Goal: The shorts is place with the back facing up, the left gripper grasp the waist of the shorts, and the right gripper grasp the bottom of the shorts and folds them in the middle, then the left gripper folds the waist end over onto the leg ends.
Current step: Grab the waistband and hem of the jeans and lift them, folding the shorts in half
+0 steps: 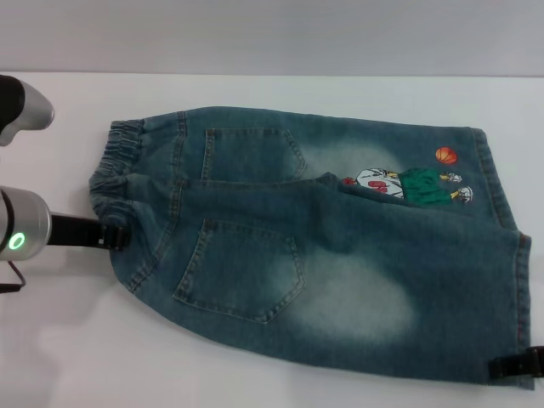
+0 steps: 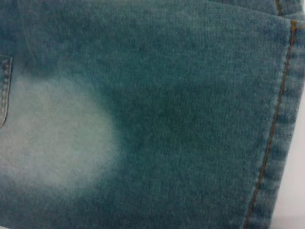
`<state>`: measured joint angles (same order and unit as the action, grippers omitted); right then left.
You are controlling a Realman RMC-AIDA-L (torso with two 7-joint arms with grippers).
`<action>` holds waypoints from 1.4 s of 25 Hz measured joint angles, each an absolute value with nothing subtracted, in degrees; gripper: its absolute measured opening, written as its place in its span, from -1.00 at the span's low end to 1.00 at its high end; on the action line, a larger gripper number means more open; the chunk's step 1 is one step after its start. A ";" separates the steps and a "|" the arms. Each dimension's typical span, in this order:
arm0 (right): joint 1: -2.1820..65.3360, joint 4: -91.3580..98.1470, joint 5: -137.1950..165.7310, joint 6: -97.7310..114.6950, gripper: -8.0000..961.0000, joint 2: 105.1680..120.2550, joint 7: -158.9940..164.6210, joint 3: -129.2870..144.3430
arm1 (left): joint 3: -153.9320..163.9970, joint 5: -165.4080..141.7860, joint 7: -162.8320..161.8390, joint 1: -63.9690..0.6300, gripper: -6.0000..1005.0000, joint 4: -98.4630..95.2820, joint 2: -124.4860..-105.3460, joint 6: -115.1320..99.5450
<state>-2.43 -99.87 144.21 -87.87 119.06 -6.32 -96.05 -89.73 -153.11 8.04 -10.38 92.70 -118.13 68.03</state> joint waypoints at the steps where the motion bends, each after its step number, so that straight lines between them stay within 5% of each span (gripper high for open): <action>1: -2.43 -99.87 144.29 -87.95 0.36 119.04 -6.33 -96.06 | -89.74 -153.11 8.06 -10.47 -0.55 92.69 -118.13 68.03; 35: -2.16 -102.74 145.53 -87.83 0.23 119.06 -4.66 -93.58 | -89.65 -153.11 8.44 -10.51 -0.55 92.63 -118.03 68.10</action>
<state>-2.16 -102.74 145.53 -87.83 119.06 -4.66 -93.58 -89.65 -153.11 8.44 -10.51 92.63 -118.03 68.10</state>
